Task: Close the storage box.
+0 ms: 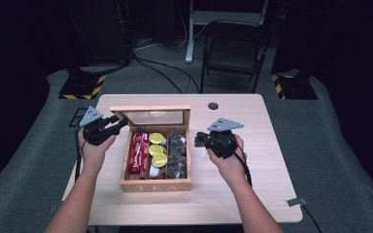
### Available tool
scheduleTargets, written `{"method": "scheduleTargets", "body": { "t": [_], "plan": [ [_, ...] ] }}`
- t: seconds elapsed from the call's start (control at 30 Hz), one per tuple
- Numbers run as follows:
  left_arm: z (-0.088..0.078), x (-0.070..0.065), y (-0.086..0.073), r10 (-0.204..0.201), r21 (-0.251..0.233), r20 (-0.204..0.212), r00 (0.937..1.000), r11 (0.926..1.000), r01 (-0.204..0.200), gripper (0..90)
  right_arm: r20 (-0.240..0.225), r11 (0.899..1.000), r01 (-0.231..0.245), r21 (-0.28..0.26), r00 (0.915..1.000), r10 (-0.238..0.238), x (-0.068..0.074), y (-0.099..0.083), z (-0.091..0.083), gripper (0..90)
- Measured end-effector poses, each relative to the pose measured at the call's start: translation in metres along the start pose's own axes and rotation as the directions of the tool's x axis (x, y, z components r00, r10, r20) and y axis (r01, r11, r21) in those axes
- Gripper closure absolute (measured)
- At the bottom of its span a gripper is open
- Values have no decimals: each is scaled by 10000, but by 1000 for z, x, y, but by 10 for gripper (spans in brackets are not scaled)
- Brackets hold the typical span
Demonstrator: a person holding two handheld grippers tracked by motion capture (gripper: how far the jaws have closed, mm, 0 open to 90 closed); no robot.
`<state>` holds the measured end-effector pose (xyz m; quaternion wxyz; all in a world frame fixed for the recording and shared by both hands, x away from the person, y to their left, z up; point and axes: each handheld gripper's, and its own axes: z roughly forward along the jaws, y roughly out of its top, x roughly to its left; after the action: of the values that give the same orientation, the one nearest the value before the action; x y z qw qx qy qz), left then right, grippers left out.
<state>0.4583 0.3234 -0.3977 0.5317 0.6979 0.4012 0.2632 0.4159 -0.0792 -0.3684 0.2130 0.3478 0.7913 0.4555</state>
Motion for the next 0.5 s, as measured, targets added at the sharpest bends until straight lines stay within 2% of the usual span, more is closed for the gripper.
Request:
{"method": "scheduleTargets", "body": {
  "t": [0.03, 0.1, 0.2, 0.5],
  "plan": [
    [0, 0, 0, -3, 1, 4, 10000, 10000, 3, 598, 40, 10000, 56, -4, 10000, -56, -5, 0, 0, 900],
    [0, 0, 0, -4, 0, 2, 10000, 10000, 4, 598, 205, 9996, -283, 21, 9994, 283, -11, 0, 0, 900],
    [0, 0, 0, -1, -3, -2, 10000, 10000, 1, 598, 442, 9992, -390, 110, 9983, 385, -18, -2, 0, 900],
    [0, 0, 0, -7, -22, -19, 10000, 10000, 7, 599, 1043, 9973, -327, 665, 9942, 257, -33, -16, 6, 900]
  ]
}}
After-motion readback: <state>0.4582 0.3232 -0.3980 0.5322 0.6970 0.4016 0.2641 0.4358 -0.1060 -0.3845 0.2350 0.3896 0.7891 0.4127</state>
